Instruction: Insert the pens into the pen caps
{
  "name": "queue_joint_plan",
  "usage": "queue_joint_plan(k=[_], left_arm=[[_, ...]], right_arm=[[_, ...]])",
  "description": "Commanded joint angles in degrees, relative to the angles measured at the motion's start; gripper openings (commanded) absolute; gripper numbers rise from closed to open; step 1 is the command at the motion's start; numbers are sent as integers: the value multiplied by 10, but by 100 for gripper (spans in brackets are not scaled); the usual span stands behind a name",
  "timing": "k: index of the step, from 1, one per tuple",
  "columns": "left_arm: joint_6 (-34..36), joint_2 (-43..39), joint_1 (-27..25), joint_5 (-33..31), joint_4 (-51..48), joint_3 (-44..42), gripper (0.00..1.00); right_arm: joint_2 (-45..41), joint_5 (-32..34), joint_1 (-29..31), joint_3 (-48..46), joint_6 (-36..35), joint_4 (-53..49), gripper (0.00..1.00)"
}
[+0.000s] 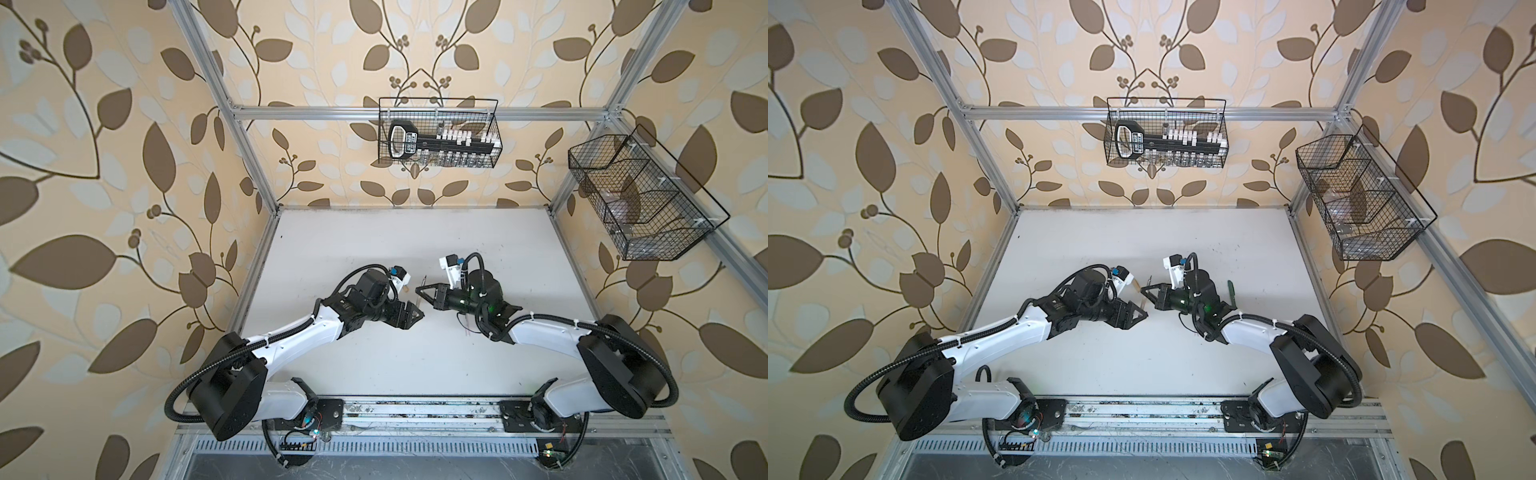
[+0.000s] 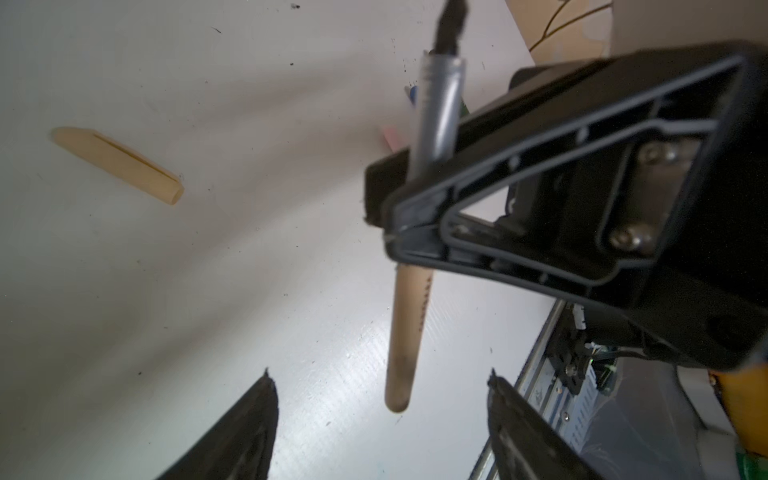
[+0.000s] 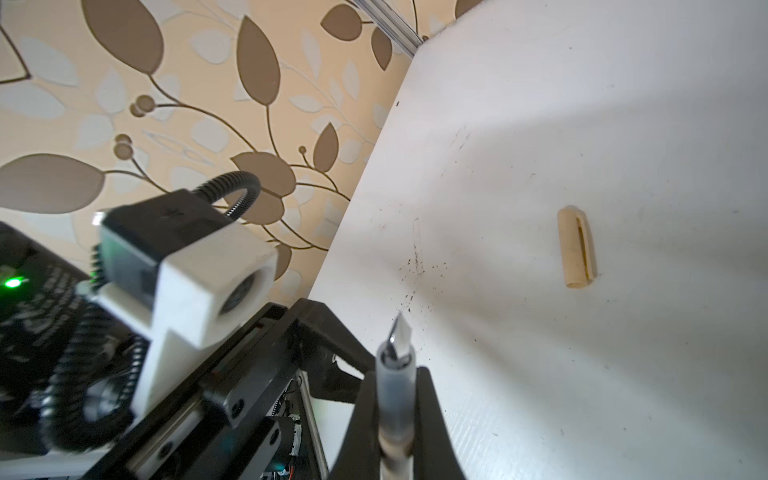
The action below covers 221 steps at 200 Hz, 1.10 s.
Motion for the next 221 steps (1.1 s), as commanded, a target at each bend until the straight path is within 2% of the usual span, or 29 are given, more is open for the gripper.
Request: queue_joint_plan(k=[1, 68, 96, 138, 172, 197, 221], left_arm=[[-33, -26, 0, 5, 62, -16, 85], [-47, -2, 0, 83, 146, -28, 82], [-46, 9, 0, 108, 153, -25, 72], [-47, 13, 0, 137, 164, -25, 55], [-42, 27, 0, 161, 158, -14, 52], [-38, 31, 0, 164, 151, -10, 37], [-37, 28, 0, 156, 148, -11, 35]], right_arm=[[-33, 14, 1, -26, -13, 11, 0], [-58, 20, 19, -50, -7, 55, 0], [-61, 23, 20, -65, 5, 98, 0], [-68, 28, 20, -68, 6, 107, 0], [-67, 29, 20, -68, 7, 115, 0], [-69, 30, 20, -67, 6, 113, 0], [-67, 27, 20, -66, 5, 110, 0]])
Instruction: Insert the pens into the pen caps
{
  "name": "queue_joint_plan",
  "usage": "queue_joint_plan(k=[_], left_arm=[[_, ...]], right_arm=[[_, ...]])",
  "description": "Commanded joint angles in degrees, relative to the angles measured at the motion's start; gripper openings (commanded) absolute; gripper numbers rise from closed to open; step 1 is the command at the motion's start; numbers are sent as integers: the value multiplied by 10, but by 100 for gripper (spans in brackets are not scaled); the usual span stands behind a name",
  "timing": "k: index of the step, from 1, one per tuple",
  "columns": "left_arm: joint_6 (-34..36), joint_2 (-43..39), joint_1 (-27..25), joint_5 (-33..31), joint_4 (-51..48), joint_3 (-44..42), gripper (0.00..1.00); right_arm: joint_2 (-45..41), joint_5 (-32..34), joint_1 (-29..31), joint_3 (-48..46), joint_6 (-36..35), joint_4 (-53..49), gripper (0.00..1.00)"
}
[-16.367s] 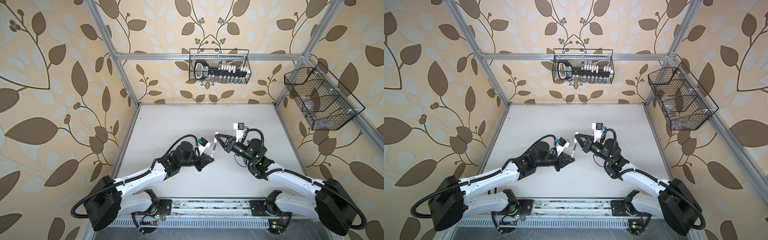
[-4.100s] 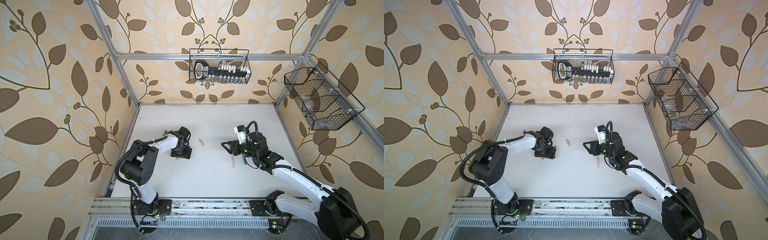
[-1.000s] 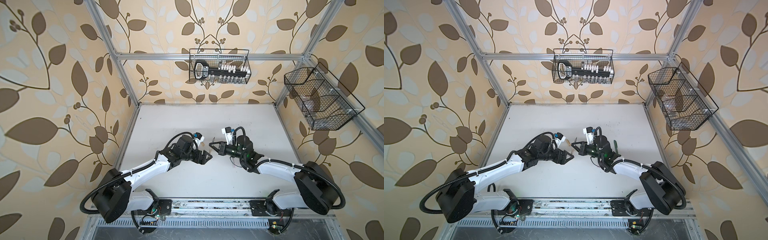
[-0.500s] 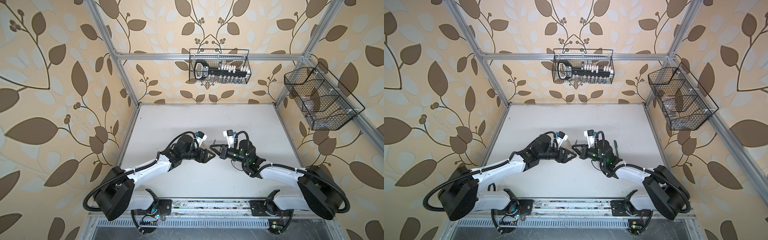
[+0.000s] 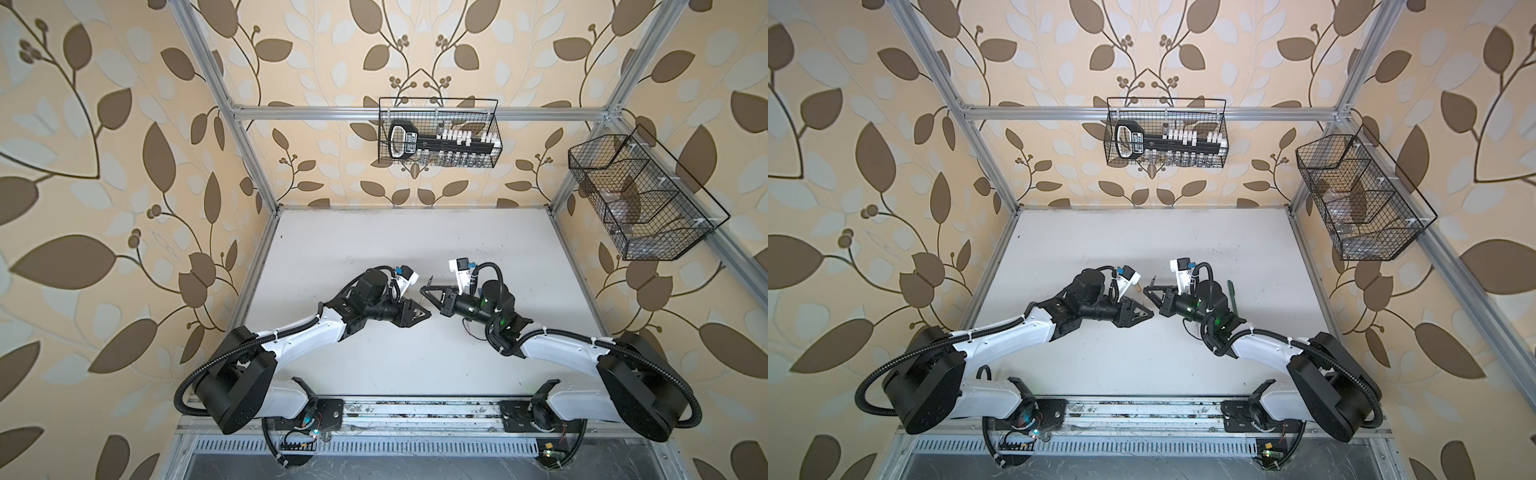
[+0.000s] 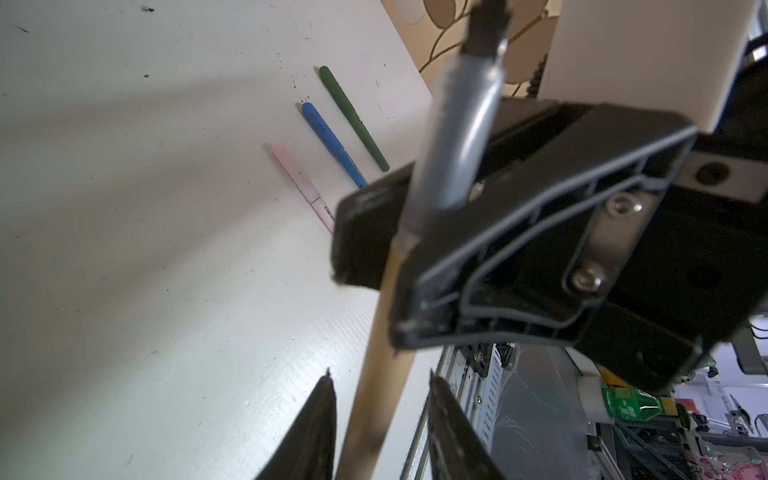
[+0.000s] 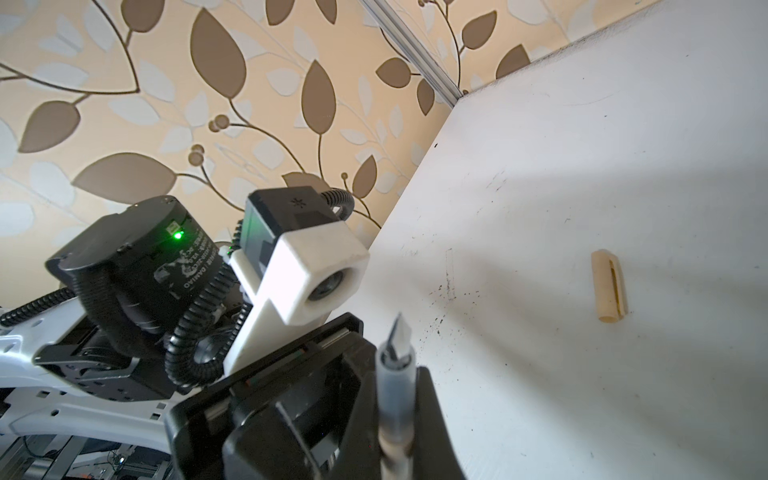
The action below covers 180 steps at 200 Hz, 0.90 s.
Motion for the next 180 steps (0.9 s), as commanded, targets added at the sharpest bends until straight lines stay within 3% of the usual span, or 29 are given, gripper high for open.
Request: queue_joint_plan(k=[1, 94, 180], left_arm=[[12, -4, 0, 14, 7, 12, 35], [21, -14, -1, 1, -14, 23, 28], [17, -18, 0, 0, -13, 29, 33]], right_arm=[[-9, 5, 3, -5, 6, 18, 0], [0, 1, 7, -3, 4, 19, 0], [5, 11, 15, -4, -3, 13, 0]])
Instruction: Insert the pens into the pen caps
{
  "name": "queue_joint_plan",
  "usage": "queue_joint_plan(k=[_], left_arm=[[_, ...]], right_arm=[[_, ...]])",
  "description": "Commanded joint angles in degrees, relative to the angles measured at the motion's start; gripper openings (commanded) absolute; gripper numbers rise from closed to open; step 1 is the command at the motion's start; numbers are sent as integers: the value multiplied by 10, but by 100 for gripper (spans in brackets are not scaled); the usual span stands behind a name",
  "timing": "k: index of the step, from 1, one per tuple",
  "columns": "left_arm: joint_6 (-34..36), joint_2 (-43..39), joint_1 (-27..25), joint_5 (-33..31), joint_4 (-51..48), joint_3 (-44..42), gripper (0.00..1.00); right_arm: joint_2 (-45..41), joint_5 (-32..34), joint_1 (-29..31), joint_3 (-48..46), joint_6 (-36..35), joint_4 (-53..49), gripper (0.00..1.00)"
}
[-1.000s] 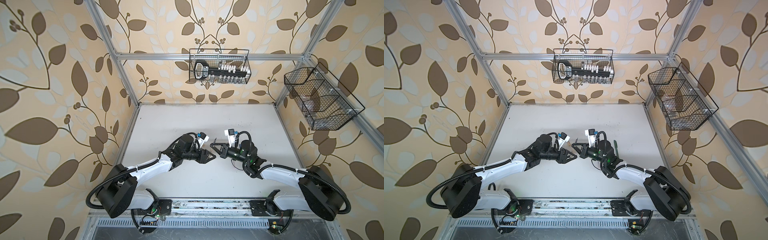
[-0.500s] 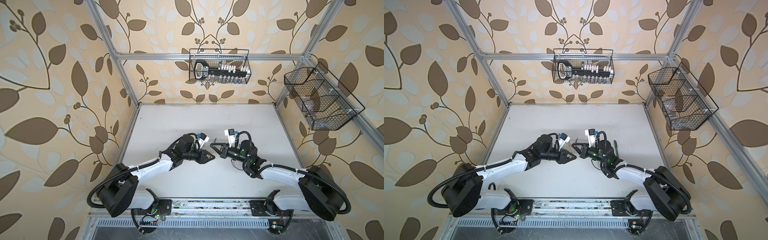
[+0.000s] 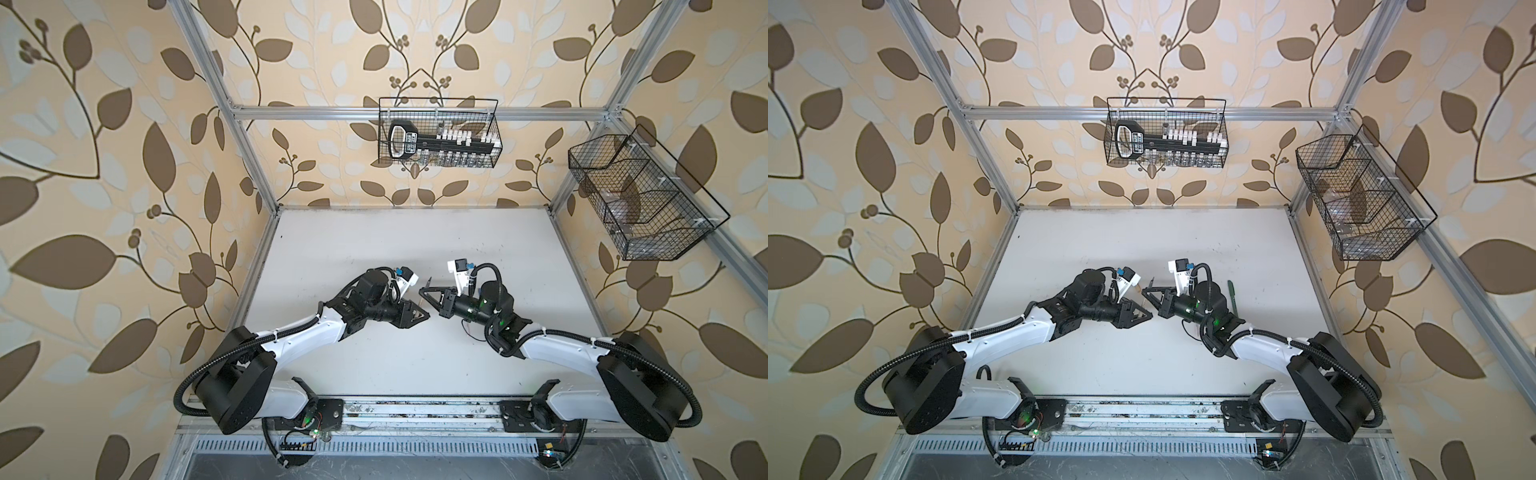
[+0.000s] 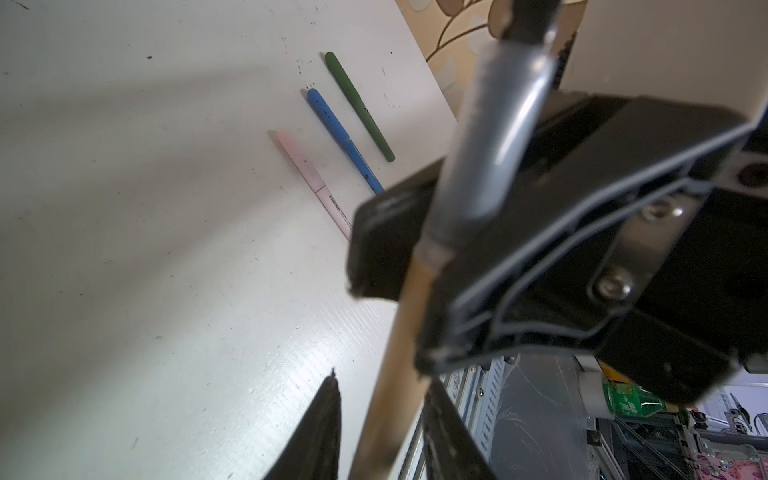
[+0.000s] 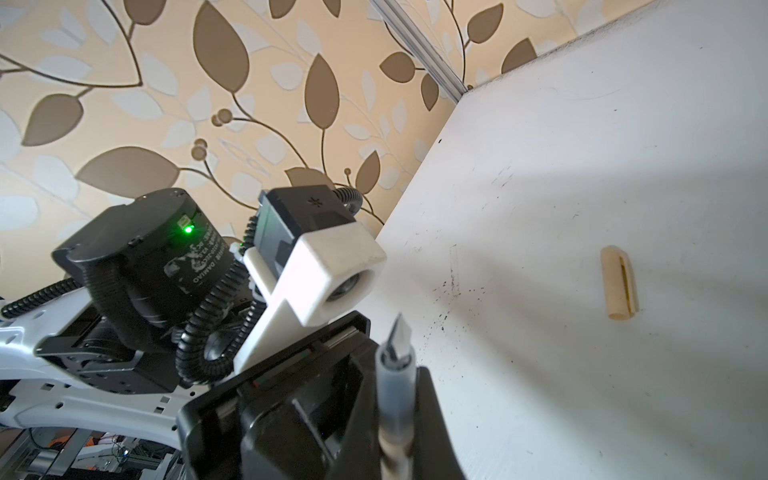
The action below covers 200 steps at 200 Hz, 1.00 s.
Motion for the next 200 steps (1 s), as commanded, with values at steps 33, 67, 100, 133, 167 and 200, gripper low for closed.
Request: queue_joint_plan(k=[33, 67, 100, 133, 167, 200], left_arm=[[11, -27, -1, 2, 9, 21, 21], [14, -30, -1, 3, 5, 21, 6], [23, -36, 0, -10, -10, 23, 8], [26, -35, 0, -19, -22, 26, 27], [22, -39, 0, -19, -18, 27, 44], [18, -42, 0, -8, -11, 26, 33]], right_arm=[[5, 12, 6, -7, -5, 14, 0], [6, 13, 7, -6, -3, 18, 0], [-2, 16, 8, -5, -13, 1, 0], [-18, 23, 10, -4, -28, -29, 0], [-17, 26, 13, -6, -29, -26, 0], [-10, 26, 16, -5, -25, -12, 0]])
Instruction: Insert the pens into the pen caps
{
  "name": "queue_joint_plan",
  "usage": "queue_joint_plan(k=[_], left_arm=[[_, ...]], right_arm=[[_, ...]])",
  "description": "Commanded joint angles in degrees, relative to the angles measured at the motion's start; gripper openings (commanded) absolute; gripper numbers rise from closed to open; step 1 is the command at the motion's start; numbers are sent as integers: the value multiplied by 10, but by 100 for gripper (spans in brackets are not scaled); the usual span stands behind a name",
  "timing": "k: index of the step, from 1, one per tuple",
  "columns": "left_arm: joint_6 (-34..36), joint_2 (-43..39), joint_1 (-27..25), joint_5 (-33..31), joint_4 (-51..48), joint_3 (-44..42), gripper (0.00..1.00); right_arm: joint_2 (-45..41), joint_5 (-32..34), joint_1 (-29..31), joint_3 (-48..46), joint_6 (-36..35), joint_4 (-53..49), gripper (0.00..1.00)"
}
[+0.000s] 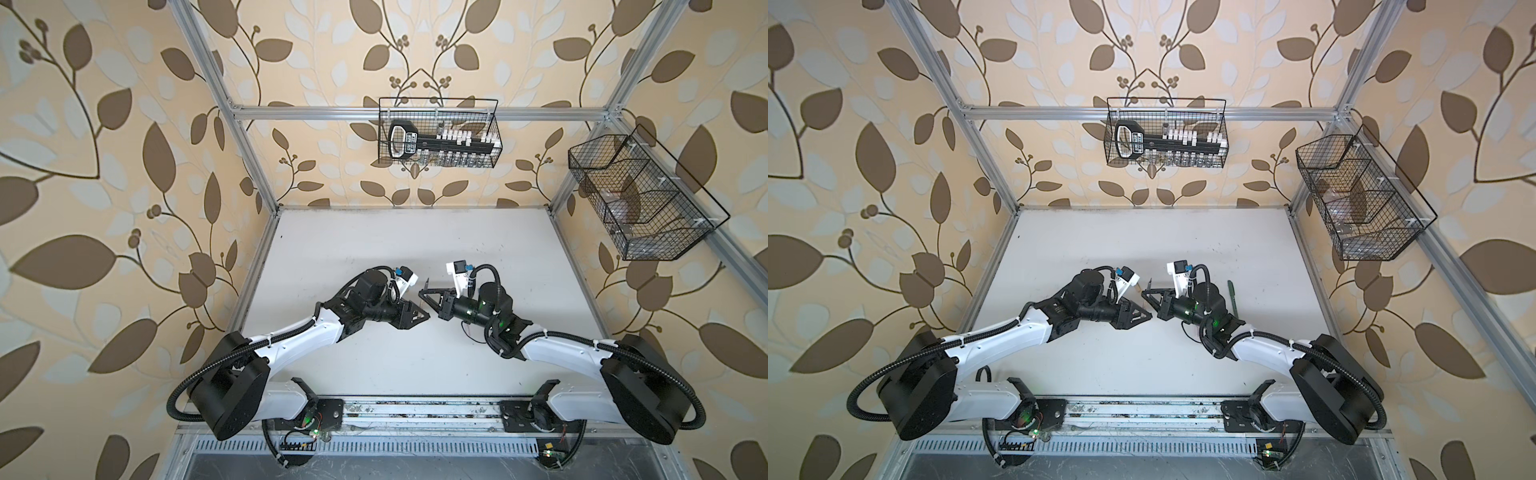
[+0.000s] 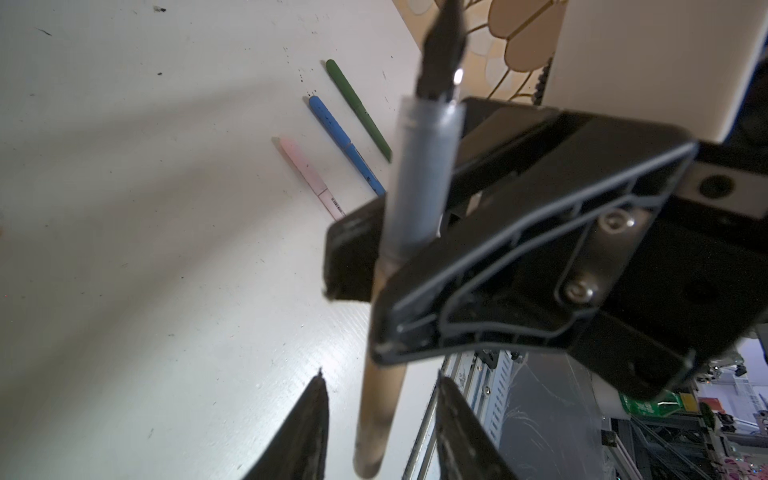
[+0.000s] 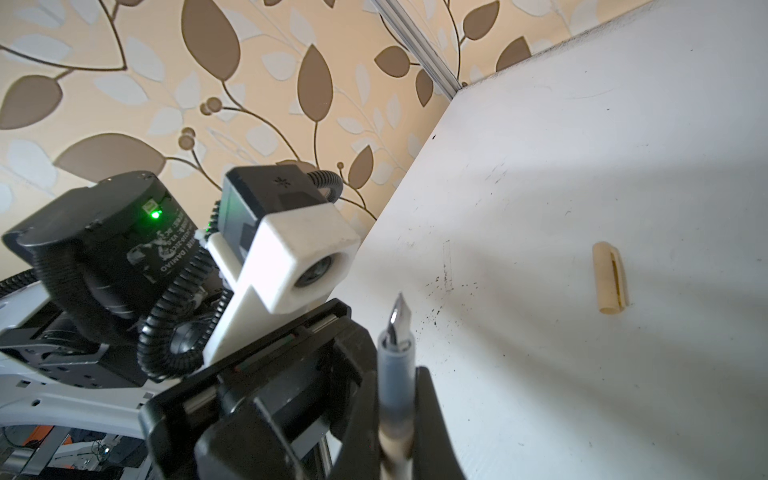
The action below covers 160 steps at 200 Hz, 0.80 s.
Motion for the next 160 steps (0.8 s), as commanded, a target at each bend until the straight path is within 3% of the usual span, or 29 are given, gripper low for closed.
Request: queue_joint_plan(k=[1, 72, 90, 113, 160], left_arm=[[-3, -21, 3, 8, 13, 24, 32], [-4, -30, 3, 5, 12, 20, 24], [-4, -25, 3, 9, 9, 24, 37], [-7, -21, 3, 15, 14, 25, 39], [-5, -29, 3, 11, 12, 22, 15]], right_arm=[[-1, 8, 5, -5, -3, 11, 0], [11, 6, 9, -7, 9, 40, 0], [11, 10, 11, -7, 13, 44, 0], [13, 12, 13, -6, 13, 46, 0], [14, 12, 14, -8, 14, 50, 0]])
